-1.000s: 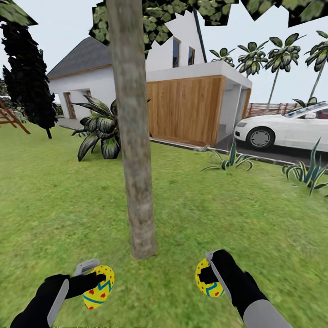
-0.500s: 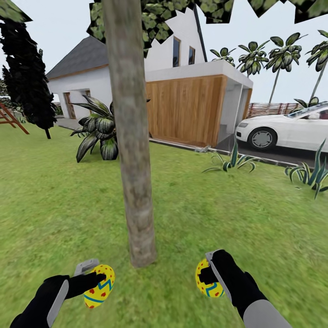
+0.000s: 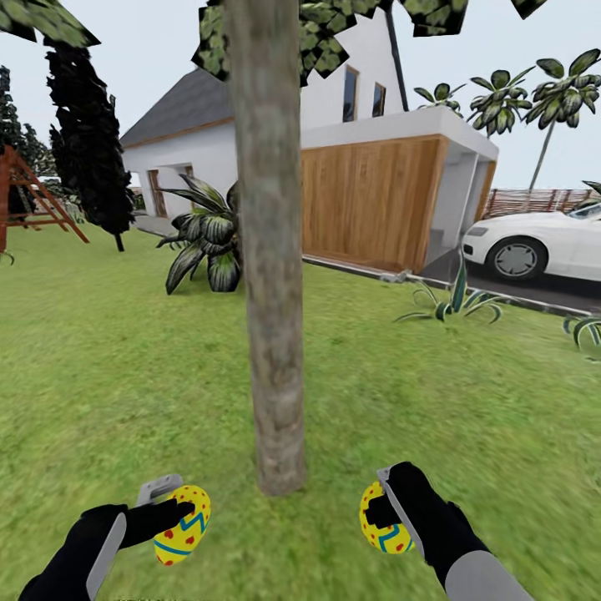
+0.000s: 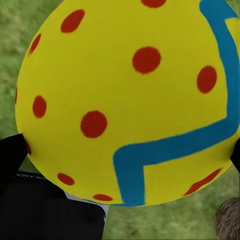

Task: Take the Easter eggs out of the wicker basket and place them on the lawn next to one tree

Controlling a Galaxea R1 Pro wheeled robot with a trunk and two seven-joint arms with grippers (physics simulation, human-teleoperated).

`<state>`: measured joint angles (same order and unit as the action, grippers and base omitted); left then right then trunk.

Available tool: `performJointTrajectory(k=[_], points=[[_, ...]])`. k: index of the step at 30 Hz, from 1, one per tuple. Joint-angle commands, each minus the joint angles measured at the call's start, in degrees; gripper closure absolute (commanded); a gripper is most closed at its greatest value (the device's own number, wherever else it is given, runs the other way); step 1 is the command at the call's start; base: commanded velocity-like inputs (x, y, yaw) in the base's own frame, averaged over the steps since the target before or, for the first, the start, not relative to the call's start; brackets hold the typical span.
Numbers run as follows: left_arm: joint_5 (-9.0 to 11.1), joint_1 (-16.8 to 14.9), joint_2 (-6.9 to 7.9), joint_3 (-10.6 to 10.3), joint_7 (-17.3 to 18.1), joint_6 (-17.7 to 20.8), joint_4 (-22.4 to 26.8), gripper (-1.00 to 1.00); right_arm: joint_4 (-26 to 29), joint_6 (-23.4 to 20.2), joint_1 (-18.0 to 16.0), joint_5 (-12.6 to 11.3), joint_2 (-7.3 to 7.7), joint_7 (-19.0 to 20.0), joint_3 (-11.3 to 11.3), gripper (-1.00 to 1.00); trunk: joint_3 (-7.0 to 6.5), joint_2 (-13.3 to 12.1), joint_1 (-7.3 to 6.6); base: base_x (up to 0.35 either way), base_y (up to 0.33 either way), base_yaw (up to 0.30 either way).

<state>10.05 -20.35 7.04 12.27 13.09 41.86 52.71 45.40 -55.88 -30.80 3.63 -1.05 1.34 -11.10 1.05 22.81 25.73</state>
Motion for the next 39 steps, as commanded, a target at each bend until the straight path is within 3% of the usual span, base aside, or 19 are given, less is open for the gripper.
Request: performJointTrajectory(k=[1, 4, 7, 10, 13, 15, 19, 37, 39], points=[[0.2, 0.0, -0.01, 0.1, 0.1, 0.3, 0.0, 1.00, 0.0, -0.3, 0.0, 0.4, 0.00, 0.2, -0.1, 1.00, 0.11, 0.1, 0.05, 0.185, 0.274, 0.289], [0.1, 0.0, 0.04, 0.2, 0.0, 0.3, 0.1, 1.00, 0.0, -0.3, 0.0, 0.3, 0.03, 0.2, 0.0, 1.00, 0.11, 0.1, 0.05, 0.153, 0.213, 0.276], [-0.1, 0.0, 0.74, 3.0, -0.4, 0.5, 0.1, 1.00, 0.0, -0.3, 0.0, 0.1, 0.14, 0.2, 0.3, 1.00, 0.11, 0.1, 0.05, 0.022, 0.028, 0.062], [-0.4, 0.0, 1.20, 4.3, -0.3, 1.0, 0.3, 1.00, 0.1, -0.3, 0.0, 0.1, 0.47, 0.2, 0.5, 1.00, 0.11, 0.1, 0.05, 0.002, 0.003, 0.006], [-0.5, 0.0, 3.41, 4.4, -0.3, 0.7, 1.0, 1.00, 0.1, -0.2, 0.0, 0.0, 1.51, 0.2, 1.5, 1.00, 0.11, 0.1, 0.05, 0.000, 0.000, 0.000], [-0.5, 0.0, 3.86, 4.6, -0.2, 0.6, 1.1, 1.00, 0.0, -0.2, 0.0, -0.2, 1.96, 0.2, 2.2, 1.00, 0.11, 0.1, 0.05, 0.000, 0.000, 0.000], [0.3, 0.0, 6.49, 5.5, 0.1, 1.1, 1.1, 1.00, 0.1, -0.2, 0.0, -0.3, 2.10, 0.2, 2.3, 1.00, 0.11, 0.1, 0.05, 0.000, 0.000, 0.000], [0.4, 0.0, 6.24, 5.8, 0.2, 2.5, 1.1, 1.00, 0.1, -0.2, 0.0, -0.1, 3.03, 0.2, 2.4, 1.00, 3.34, 7.3, 4.01, 0.000, 0.000, 0.000], [0.4, 0.0, 6.13, 5.7, 0.2, 2.5, 1.1, 1.00, 0.1, -0.2, 0.0, -0.4, 4.39, 0.5, 2.5, 1.00, 3.70, 8.1, 4.45, 0.000, 0.000, 0.000]])
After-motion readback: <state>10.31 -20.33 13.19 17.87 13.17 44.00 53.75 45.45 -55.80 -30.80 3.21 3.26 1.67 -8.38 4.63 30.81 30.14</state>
